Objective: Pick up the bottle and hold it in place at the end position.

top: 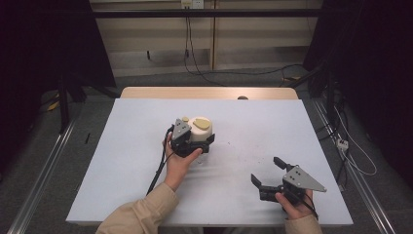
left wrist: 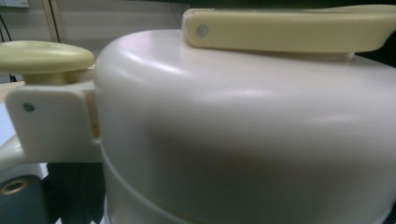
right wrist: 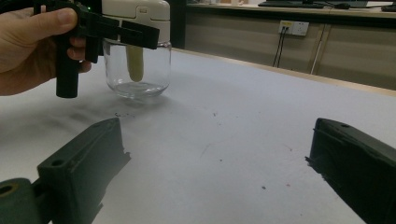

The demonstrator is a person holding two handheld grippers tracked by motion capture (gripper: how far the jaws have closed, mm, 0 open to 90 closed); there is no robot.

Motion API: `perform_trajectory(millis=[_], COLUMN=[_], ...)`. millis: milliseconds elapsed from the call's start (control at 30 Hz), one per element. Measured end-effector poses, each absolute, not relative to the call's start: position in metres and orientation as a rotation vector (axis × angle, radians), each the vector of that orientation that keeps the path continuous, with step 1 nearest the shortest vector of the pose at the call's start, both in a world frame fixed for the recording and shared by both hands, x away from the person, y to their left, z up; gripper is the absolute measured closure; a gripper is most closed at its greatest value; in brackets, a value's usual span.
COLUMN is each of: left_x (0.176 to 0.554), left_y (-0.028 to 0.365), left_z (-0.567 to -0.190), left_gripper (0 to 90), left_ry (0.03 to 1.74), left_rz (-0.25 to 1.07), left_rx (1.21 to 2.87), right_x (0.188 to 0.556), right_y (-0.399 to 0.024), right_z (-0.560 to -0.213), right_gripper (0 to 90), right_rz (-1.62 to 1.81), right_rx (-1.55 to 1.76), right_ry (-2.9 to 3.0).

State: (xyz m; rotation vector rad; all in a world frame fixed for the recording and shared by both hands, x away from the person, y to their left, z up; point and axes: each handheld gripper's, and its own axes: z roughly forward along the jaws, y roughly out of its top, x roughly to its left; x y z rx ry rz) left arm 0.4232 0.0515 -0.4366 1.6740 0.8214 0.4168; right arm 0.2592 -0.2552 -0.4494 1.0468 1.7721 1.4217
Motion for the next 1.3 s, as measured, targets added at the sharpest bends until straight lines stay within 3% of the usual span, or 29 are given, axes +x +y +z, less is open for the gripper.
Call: perform_trajectory(millis=[1300], left_x=[0.436], left_y=[0.034], left_z=[-0.443], left_gripper=[6.0], left_ry=[0.814], left_rz=[0.383], left_rx=[1.684], right_x=[0.258], right_y=[-0.257], right_z=[-0.450], right_gripper=[3.0], right_rz=[1.430], right_rx=[1.048], right_ry=[1.770])
